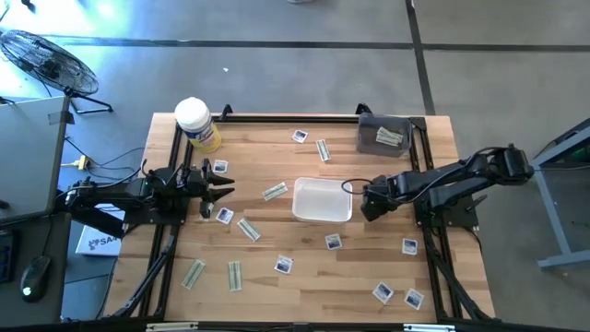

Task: Pick & Place First Aid Supplies
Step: Put the blue alcohol pad into the white bin

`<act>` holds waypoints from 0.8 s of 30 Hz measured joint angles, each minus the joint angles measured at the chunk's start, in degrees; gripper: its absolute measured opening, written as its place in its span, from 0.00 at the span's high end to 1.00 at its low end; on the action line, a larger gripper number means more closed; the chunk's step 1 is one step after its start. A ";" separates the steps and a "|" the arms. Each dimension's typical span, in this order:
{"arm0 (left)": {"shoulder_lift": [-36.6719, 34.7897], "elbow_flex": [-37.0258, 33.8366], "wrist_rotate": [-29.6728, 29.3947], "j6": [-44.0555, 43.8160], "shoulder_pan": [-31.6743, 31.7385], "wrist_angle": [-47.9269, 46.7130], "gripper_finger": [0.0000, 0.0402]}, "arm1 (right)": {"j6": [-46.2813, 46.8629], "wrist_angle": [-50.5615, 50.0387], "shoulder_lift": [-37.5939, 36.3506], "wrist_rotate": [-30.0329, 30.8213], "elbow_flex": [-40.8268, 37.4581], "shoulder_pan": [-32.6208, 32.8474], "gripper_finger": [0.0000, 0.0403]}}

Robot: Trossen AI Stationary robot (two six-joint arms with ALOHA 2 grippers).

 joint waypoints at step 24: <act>0.01 0.00 0.00 0.01 0.01 -0.01 0.70 | -0.64 -13.99 -0.80 5.94 9.14 1.92 1.00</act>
